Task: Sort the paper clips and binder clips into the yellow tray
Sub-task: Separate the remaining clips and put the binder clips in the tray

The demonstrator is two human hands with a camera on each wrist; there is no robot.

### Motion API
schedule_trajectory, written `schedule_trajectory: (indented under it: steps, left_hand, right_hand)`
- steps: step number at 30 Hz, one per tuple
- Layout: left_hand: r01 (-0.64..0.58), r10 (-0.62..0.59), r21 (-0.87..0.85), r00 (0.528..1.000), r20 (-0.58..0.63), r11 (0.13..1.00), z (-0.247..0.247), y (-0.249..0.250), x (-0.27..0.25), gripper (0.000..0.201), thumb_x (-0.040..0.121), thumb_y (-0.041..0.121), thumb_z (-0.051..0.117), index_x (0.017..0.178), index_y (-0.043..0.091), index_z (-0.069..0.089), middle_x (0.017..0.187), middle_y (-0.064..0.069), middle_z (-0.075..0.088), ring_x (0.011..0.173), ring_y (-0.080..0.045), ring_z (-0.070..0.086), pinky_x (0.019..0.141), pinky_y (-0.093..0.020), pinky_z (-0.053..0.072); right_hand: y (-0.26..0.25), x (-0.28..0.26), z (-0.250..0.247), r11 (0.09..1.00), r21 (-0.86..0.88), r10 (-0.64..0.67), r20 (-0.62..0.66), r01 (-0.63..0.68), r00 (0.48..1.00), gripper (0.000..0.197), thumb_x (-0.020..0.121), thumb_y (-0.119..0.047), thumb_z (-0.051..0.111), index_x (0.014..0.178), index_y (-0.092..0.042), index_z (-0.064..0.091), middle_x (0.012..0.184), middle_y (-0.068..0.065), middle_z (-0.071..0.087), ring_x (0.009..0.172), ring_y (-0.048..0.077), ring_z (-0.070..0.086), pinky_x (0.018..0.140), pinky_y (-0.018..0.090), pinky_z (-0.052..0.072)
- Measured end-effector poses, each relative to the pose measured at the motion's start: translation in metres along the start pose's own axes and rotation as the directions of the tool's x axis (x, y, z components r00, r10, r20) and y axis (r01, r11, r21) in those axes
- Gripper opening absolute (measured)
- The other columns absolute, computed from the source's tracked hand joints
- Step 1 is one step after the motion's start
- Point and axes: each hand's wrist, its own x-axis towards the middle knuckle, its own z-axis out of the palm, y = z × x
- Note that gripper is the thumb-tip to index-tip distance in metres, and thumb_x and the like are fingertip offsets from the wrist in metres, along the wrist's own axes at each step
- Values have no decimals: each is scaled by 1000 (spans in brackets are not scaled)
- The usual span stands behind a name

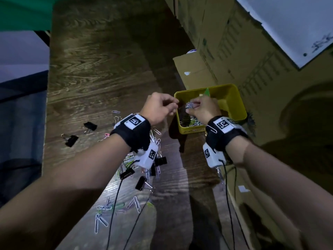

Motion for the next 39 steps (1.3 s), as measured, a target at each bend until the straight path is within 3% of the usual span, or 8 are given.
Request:
schedule_trajectory:
  steps: [6, 11, 15, 19, 24, 30, 34, 39]
  left_hand:
    - [-3, -14, 214, 997, 74, 977, -51, -38, -64, 8, 87, 17, 63, 91, 20, 70, 79, 2, 72, 69, -11, 67, 64, -24, 54]
    - [-158, -8, 462, 941, 338, 873, -77, -98, -145, 15, 86, 15, 61, 96, 22, 70, 89, 5, 72, 74, -7, 64, 71, -29, 52]
    - [-509, 197, 557, 828, 525, 657, -63, -143, -198, 33, 86, 24, 55, 118, 32, 57, 115, 7, 61, 100, -13, 57, 81, -29, 51]
    - [-619, 184, 675, 777, 602, 403, -32, -167, -218, 54, 76, 29, 60, 129, 32, 47, 129, 11, 54, 116, -11, 48, 89, -30, 35]
    - [-425, 55, 782, 890, 452, 457, -41, -167, -218, 57, 85, 24, 45, 140, 21, 34, 150, -1, 33, 135, -23, 31, 104, -44, 32]
    - [-118, -7, 768, 988, 157, 630, -67, -182, -254, 48, 71, 5, 56, 118, 16, 54, 108, -8, 55, 95, -29, 55, 74, -41, 52]
    - [208, -277, 683, 961, -9, 700, -66, -193, -294, 51, 78, 12, 56, 127, 18, 44, 111, -10, 45, 97, -32, 50, 81, -42, 48]
    - [213, -233, 577, 972, -39, 788, -25, -185, -297, 49, 75, 24, 58, 122, 13, 52, 105, -12, 48, 94, -31, 50, 88, -41, 46]
  right_hand:
    - [-20, -35, 14, 973, -66, -223, -12, 222, 975, 40, 84, -25, 69, 122, -15, 61, 120, 5, 63, 104, 14, 60, 89, 24, 47]
    - [-36, -107, 55, 820, -86, -529, 262, 565, 807, 21, 88, -27, 63, 106, -19, 68, 102, 0, 64, 90, 11, 57, 84, 30, 50]
    - [-12, -154, 102, 746, -112, -517, 524, 657, 677, 17, 90, -21, 61, 103, -14, 70, 100, 2, 62, 83, 8, 50, 78, 27, 48]
    - [10, -180, 124, 784, -220, -390, 553, 581, 736, 16, 88, -24, 60, 100, -20, 70, 99, 0, 65, 86, 18, 60, 78, 30, 50]
    - [25, -205, 143, 799, -366, -197, 589, 477, 783, 9, 87, -21, 59, 89, -23, 67, 93, 1, 68, 80, 21, 64, 78, 35, 55]
    - [22, -224, 175, 792, -333, -217, 630, 511, 746, 17, 88, -19, 50, 86, -14, 66, 91, 12, 68, 84, 31, 64, 75, 36, 52]
    - [13, -230, 181, 828, -311, -248, 543, 467, 802, 27, 90, -28, 54, 112, -13, 60, 113, 10, 61, 97, 32, 62, 77, 35, 49]
    - [3, -247, 202, 724, -407, -212, 637, 557, 741, 62, 86, -35, 62, 135, -8, 37, 132, 13, 43, 118, 36, 48, 95, 43, 44]
